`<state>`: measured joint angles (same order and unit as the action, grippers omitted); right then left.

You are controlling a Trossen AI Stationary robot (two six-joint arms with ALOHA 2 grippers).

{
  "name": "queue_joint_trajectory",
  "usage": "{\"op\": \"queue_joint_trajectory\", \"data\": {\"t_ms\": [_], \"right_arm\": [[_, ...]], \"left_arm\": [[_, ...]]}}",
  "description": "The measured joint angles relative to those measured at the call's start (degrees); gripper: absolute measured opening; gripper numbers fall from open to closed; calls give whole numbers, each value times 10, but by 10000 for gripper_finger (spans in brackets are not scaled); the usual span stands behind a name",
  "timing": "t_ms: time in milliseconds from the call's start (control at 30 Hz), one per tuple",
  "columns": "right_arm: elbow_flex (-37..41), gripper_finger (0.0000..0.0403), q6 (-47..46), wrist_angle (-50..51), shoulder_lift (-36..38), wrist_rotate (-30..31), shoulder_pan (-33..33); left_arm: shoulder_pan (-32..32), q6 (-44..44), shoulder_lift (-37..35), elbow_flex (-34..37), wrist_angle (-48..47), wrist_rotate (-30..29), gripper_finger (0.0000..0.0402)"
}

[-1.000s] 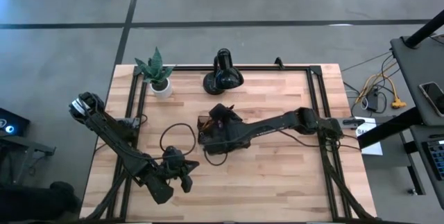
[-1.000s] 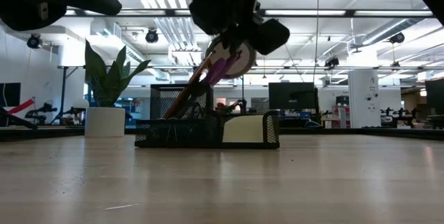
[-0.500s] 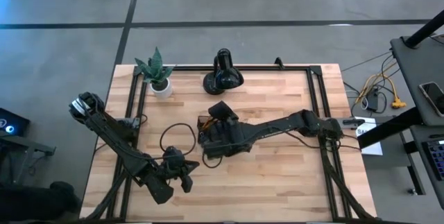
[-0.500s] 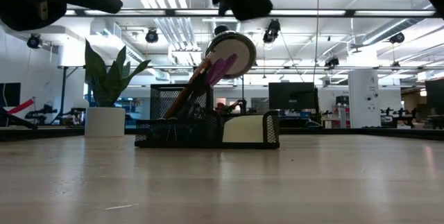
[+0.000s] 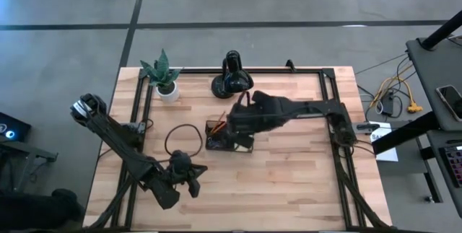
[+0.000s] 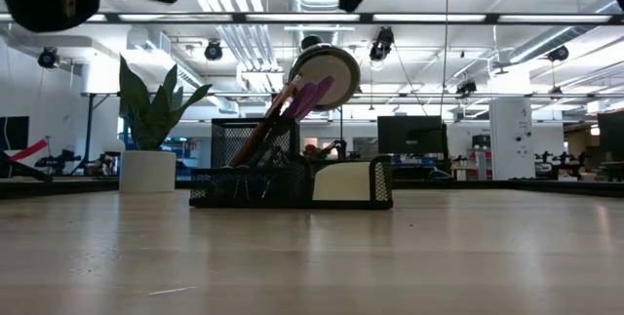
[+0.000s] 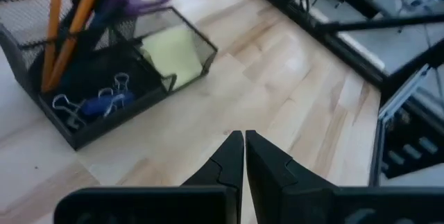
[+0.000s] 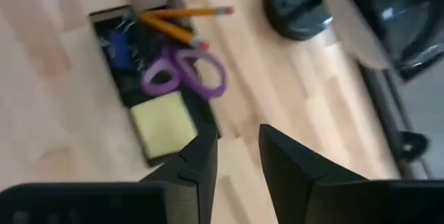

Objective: Pick and place office supplies into organizer
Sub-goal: Return to Home Position

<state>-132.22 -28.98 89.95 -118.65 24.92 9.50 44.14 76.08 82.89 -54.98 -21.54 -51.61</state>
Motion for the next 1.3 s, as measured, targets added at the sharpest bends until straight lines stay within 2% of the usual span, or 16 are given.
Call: {"op": "queue_joint_trajectory", "data": {"t_ms": [100, 200, 300, 333, 400, 500, 567, 700, 833, 1000, 1100, 1200, 1300], "right_arm": [[19, 96, 23, -15, 22, -23, 8], [21, 91, 46, -34, 54, -17, 32], [31, 86, 46, -38, 111, 69, 61], [43, 84, 39, -38, 134, 92, 70], [84, 82, 17, -46, 182, 98, 83], [192, 78, -23, -87, 268, 95, 105], [283, 76, -52, -139, 330, 96, 117], [461, 75, -83, -283, 429, 90, 127], [577, 74, -77, -367, 502, 83, 123], [666, 69, -100, -349, 601, 92, 110], [712, 68, -109, -347, 674, 98, 110], [752, 68, -101, -348, 740, 99, 109], [791, 68, -73, -347, 796, 138, 108]], "left_arm": [[-12, -30, -28, 0, 9, -14, 0], [-25, -138, -73, 0, 64, -14, 0], [-33, -311, -120, 1, 173, -8, 0], [-36, -376, -134, 1, 219, 1, 0], [-47, -496, -157, 4, 308, 34, 0], [-89, -608, -176, 15, 409, 134, 0], [-132, -615, -174, 19, 417, 197, 0], [-217, -601, -145, 26, 405, 251, 0], [-302, -616, -150, 26, 387, 349, 0], [-377, -596, -238, 44, 306, 352, 0], [-385, -561, -313, 73, 246, 353, 0], [-385, -528, -375, 116, 243, 353, 0], [-385, -484, -417, 169, 239, 334, 0]]}}
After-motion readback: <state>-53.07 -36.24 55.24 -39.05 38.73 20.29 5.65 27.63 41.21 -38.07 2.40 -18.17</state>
